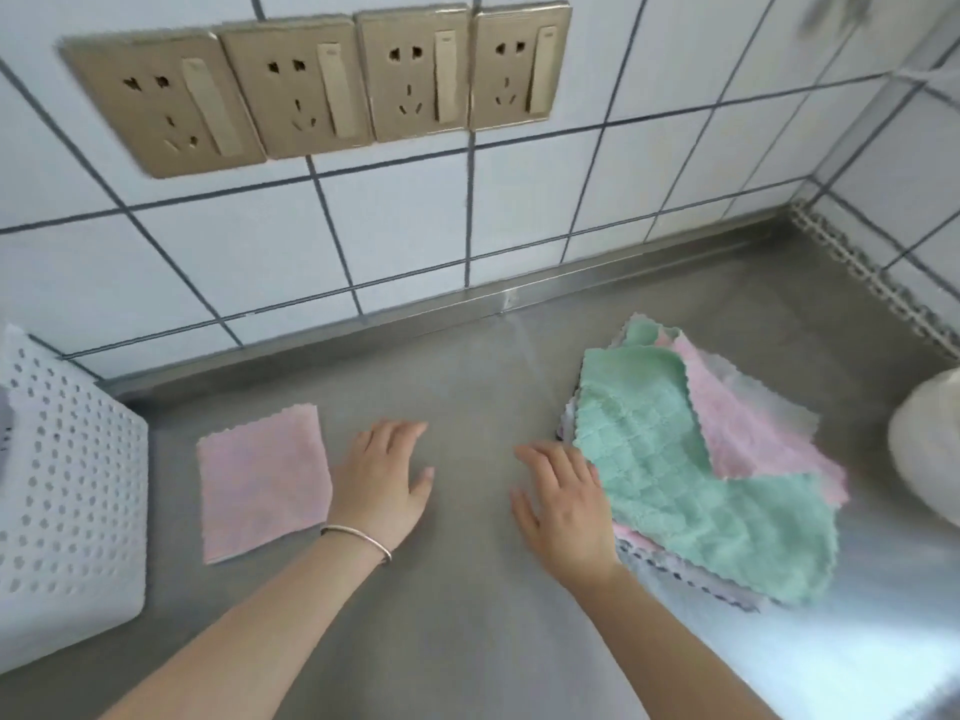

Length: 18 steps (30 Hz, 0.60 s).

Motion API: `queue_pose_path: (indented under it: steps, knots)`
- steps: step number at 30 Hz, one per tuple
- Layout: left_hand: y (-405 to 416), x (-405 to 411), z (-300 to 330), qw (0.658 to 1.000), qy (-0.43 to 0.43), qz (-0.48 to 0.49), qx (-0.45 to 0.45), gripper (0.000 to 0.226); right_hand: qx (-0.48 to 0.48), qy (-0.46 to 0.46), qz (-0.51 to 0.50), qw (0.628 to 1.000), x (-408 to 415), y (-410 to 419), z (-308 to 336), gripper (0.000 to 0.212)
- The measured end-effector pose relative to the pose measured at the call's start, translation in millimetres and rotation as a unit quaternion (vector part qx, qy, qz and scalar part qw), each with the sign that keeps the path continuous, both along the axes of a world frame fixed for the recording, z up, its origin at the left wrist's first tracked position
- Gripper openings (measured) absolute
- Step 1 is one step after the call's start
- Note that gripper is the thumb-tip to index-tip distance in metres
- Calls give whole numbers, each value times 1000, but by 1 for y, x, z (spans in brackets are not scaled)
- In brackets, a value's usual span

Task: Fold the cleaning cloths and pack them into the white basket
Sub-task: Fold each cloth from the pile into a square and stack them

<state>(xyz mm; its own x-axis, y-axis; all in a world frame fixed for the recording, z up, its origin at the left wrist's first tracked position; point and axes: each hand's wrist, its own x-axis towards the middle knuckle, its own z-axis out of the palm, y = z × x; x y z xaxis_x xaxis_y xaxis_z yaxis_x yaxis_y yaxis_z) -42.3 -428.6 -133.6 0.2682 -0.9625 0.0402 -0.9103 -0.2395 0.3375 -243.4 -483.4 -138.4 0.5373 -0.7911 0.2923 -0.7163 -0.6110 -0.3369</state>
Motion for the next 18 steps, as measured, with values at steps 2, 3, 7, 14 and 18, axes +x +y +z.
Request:
queue_pose_path:
  steps: [2, 3, 7, 14, 18]
  knots:
    - [-21, -46, 0, 996, 2, -89, -17, 38, 23, 28, -73, 997, -56, -5, -6, 37]
    - [-29, -66, -3, 990, -3, -137, -22, 39, 34, 40, -97, 994, -77, -6, -10, 38]
    - [-49, -128, -20, 970, -34, -239, -23, 45, 60, 89, -123, 987, -124, -10, -23, 32]
    - [-66, -153, -26, 965, -69, -245, -72, 20, 41, 76, -116, 990, -139, -28, -36, 26]
    - [-71, -155, -22, 962, -71, -258, -50, 45, 35, 29, -127, 991, -140, -40, -31, 21]
